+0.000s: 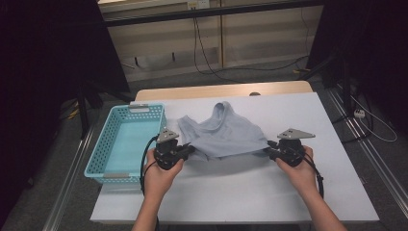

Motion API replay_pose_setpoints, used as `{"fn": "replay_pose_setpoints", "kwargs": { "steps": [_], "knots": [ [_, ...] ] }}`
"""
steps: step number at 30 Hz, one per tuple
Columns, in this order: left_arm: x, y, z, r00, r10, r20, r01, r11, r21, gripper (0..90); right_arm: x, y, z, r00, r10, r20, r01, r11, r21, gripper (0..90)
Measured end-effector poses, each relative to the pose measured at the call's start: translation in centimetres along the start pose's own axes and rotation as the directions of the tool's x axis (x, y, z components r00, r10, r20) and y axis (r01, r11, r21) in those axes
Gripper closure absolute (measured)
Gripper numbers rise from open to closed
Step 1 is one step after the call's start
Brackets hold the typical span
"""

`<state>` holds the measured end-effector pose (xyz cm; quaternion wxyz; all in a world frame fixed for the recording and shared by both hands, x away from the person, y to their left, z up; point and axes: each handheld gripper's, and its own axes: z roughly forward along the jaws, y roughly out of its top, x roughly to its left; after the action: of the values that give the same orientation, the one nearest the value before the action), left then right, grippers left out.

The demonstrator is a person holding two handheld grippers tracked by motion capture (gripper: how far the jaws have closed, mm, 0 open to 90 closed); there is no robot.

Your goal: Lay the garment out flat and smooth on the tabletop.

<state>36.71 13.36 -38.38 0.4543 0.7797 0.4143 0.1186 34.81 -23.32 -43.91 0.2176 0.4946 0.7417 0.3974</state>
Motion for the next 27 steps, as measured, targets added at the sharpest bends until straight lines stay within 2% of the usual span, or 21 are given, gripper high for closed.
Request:
{"fn": "replay_pose_setpoints", "kwargs": {
  "steps": [4,7,10,12,14,16,20,23,27],
  "knots": [
    [0.3,-0.1,-0.1,1.0000,-0.003,-0.006,0.003,1.0000,-0.002,83.9,0.3,-0.6,0.7,0.9992,-0.016,0.036,0.014,0.999,0.047,59.6],
    [0.4,-0.1,-0.1,0.9999,-0.010,-0.008,0.010,0.9999,-0.009,83.9,0.1,-0.8,0.9,0.9992,0.003,0.039,-0.006,0.997,0.077,60.0],
    [0.6,-0.1,0.0,0.9999,-0.009,-0.008,0.009,0.9999,-0.014,83.9,-0.1,-0.8,0.8,0.9994,0.015,0.031,-0.017,0.996,0.092,65.6],
    [0.6,-0.1,0.0,0.9999,-0.010,-0.010,0.009,0.9998,-0.017,83.8,-0.1,-0.7,0.5,0.9998,0.021,0.003,-0.021,0.998,0.058,83.1],
    [0.7,0.0,-0.2,0.9998,-0.008,-0.017,0.008,0.9997,-0.023,83.9,0.0,-0.3,0.1,0.9997,0.021,-0.014,-0.021,1.000,0.023,88.5],
    [0.9,0.0,-0.4,0.9997,-0.018,-0.017,0.018,0.9993,-0.034,83.9,0.0,0.4,-0.7,0.9997,0.018,-0.017,-0.018,1.000,-0.015,88.8],
    [0.9,0.1,-0.5,0.9998,-0.018,-0.007,0.017,0.9989,-0.043,83.8,-0.9,1.4,-2.4,0.9982,0.052,-0.029,-0.054,0.993,-0.102,88.8],
    [0.9,0.1,-0.3,0.9999,-0.014,-0.002,0.014,0.9995,-0.027,83.8,-1.1,1.5,-2.6,0.9975,0.059,-0.039,-0.063,0.993,-0.101,88.1],
    [0.8,-0.1,0.0,0.9998,-0.017,0.006,0.017,0.9998,-0.011,83.7,-1.1,0.8,-1.6,0.9978,0.051,-0.043,-0.053,0.997,-0.056,87.7]
  ]
}}
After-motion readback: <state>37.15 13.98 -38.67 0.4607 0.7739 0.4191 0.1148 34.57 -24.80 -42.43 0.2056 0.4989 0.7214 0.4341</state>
